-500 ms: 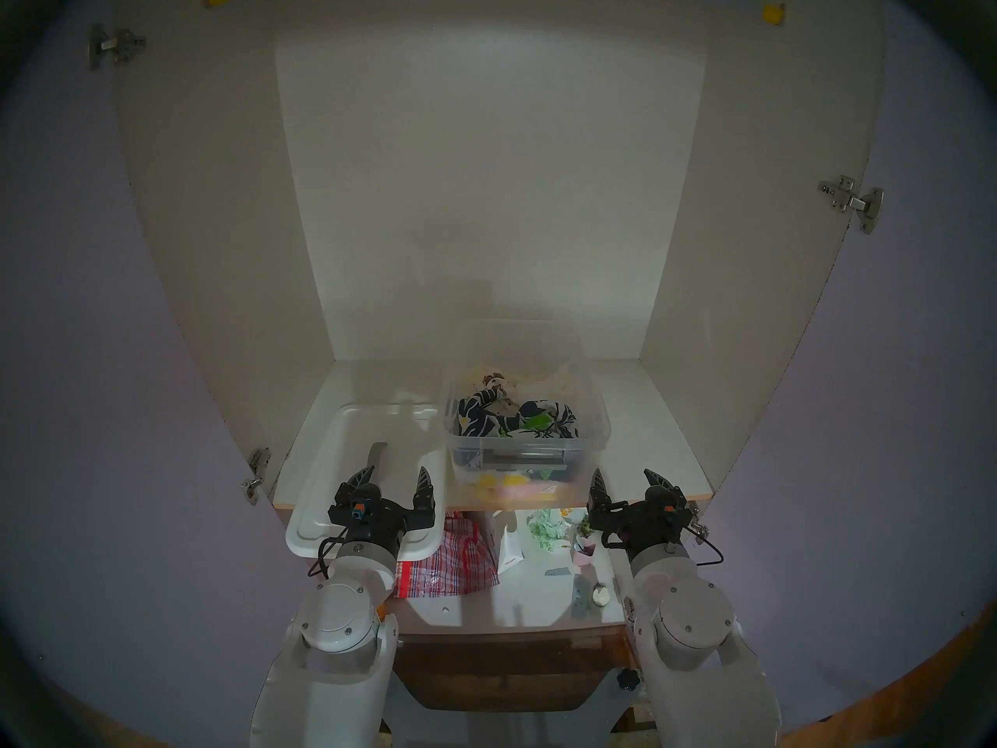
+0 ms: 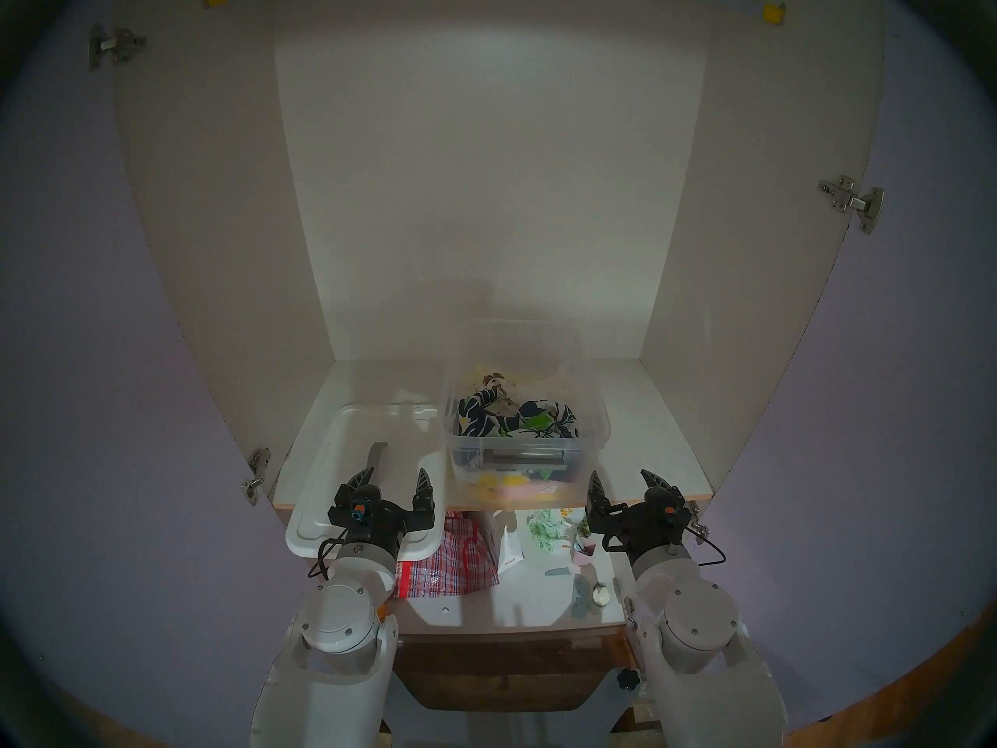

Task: Take clothing out of the storage bin and put the lid back on the bin

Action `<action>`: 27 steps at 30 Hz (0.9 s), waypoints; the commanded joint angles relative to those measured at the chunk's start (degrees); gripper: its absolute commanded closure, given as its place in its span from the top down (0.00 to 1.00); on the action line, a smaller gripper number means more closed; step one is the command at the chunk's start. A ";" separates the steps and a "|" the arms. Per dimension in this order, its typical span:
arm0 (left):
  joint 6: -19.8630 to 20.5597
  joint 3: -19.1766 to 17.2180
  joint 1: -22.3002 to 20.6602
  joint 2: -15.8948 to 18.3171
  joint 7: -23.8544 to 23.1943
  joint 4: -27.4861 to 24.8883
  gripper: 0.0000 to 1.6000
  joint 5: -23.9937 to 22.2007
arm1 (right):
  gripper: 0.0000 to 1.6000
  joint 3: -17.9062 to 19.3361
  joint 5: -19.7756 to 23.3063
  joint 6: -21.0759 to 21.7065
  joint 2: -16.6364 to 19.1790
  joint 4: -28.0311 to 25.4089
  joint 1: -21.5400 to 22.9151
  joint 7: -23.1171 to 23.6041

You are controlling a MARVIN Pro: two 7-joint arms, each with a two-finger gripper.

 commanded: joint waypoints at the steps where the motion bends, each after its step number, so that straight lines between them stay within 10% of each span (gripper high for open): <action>1: -0.20 0.11 -0.33 0.06 -0.22 -1.44 1.00 -0.08 | 1.00 -1.31 2.27 2.99 -1.21 -5.29 -0.92 -0.61; 12: -0.22 0.14 -0.35 0.09 -0.17 -1.41 1.00 -0.10 | 1.00 -10.97 6.12 23.74 1.06 -10.41 7.87 -7.22; 27: -0.28 0.18 -0.40 0.10 -0.06 -1.30 1.00 -0.08 | 1.00 -17.43 12.55 36.66 -2.52 -3.68 25.36 -16.46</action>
